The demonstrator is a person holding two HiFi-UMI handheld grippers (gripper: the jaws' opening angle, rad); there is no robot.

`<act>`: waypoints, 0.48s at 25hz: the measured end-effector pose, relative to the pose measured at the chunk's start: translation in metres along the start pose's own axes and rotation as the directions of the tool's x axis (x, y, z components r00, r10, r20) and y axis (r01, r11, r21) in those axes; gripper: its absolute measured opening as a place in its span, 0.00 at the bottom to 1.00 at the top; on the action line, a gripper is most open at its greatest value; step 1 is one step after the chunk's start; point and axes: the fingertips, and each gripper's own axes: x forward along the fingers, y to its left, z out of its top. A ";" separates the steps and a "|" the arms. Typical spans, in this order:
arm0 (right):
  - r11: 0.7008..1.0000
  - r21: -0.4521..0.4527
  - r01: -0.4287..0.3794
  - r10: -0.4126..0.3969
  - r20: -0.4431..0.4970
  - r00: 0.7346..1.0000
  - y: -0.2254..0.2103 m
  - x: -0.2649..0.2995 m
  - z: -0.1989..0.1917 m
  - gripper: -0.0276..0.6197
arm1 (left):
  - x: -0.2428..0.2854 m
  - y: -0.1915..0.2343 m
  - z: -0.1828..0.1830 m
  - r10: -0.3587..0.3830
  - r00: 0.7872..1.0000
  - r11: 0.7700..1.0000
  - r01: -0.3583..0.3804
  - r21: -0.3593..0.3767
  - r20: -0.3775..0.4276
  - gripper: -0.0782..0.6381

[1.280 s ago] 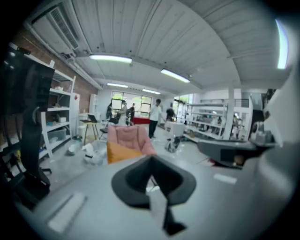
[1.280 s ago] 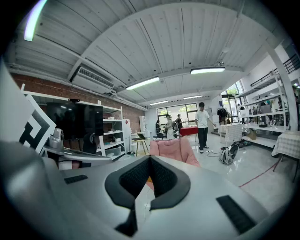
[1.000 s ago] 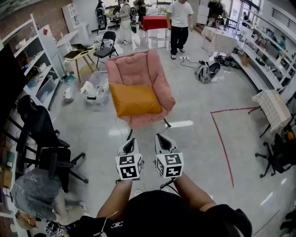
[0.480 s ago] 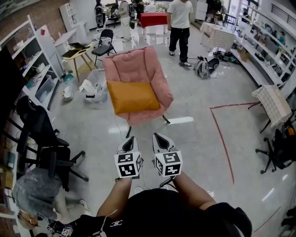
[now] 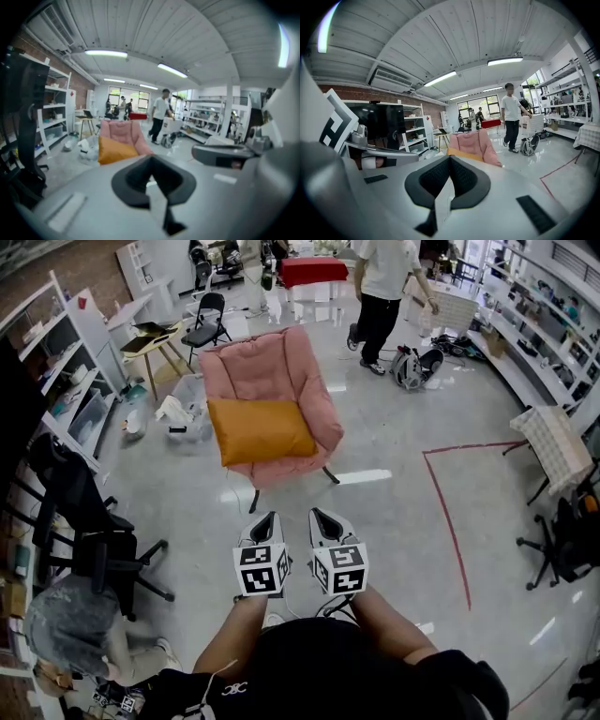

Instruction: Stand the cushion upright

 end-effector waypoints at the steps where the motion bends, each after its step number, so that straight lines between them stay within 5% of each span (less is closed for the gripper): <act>1: 1.000 -0.001 -0.004 0.004 0.003 1.000 -0.004 -0.001 0.000 0.04 | 0.002 -0.004 0.000 0.001 1.000 1.000 -0.001 0.002 0.001 0.10; 12: 1.000 -0.011 -0.018 0.018 0.010 1.000 -0.041 -0.018 -0.001 0.04 | 0.013 -0.047 -0.001 0.007 1.000 1.000 -0.007 0.015 0.013 0.10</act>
